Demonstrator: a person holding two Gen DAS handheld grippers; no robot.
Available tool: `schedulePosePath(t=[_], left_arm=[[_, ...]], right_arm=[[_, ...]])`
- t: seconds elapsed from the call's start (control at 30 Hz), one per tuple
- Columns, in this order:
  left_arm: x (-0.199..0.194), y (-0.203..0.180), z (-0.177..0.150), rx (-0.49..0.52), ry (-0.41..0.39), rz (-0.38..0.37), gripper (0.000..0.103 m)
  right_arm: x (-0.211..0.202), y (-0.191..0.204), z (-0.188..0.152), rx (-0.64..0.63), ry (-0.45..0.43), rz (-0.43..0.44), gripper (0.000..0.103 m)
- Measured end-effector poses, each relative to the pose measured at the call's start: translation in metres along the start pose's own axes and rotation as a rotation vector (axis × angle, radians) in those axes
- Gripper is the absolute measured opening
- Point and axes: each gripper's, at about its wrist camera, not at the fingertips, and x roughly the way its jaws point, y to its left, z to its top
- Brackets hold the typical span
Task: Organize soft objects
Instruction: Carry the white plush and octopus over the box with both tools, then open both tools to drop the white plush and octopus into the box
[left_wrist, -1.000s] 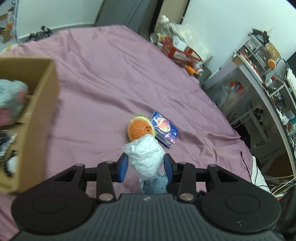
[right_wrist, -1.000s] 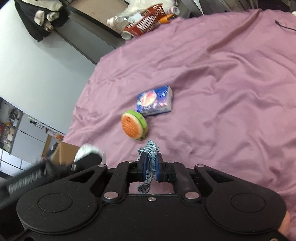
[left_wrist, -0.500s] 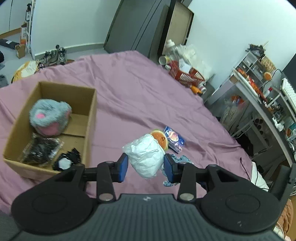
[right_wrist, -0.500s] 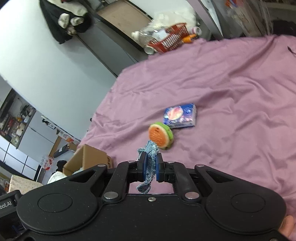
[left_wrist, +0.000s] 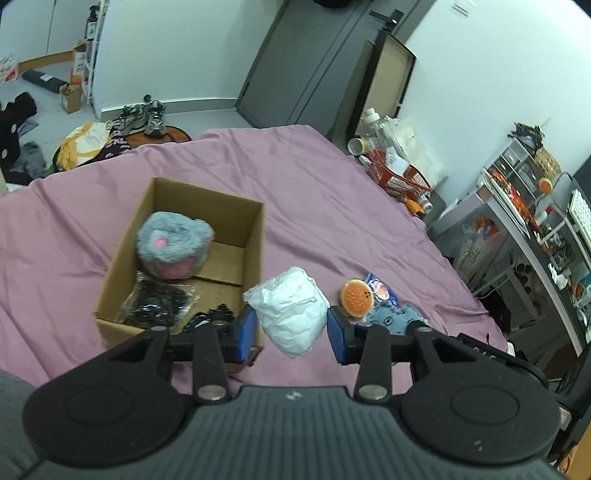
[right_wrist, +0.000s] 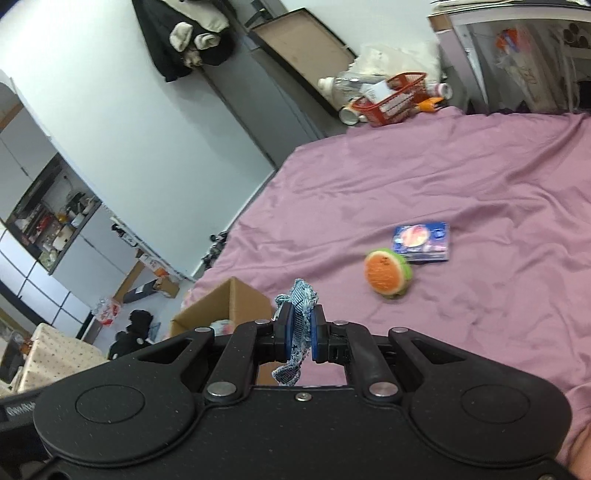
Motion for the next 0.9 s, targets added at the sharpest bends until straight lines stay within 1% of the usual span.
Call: schedulePosePath(t=[0.17,0.27,0.33,0.47,0.67,0.8,0.9], left_arm=[[-0.009,0.024,0.007,-0.027,0.0,-0.004,0.04],[-0.012,0.039,0.012,-0.048,-0.011,-0.007,0.04],[-0.011,0.047,0.014,-0.058,-0.005,-0.005,0.04],[-0.006,0.066,0.019,-0.086,0.004,-0.005,0.04],[0.006,0.087,0.027,-0.148,0.001,-0.039,0.04],[0.02,0.098,0.03,-0.182,0.025,-0.047,0.04],[0.03,0.103,0.032,-0.188,0.042,-0.056,0.04]], right_arm=[[0.006,0.03,0.003,-0.036,0.012,0.045,0.009],[0.008,0.047,0.003,-0.059,0.009,0.05,0.009],[0.009,0.056,0.002,-0.069,0.006,0.055,0.009],[0.015,0.074,0.001,-0.105,0.012,0.061,0.009],[0.031,0.097,0.0,-0.173,0.046,0.041,0.009],[0.044,0.109,-0.004,-0.202,0.067,0.038,0.009],[0.055,0.112,-0.007,-0.208,0.075,0.046,0.009]])
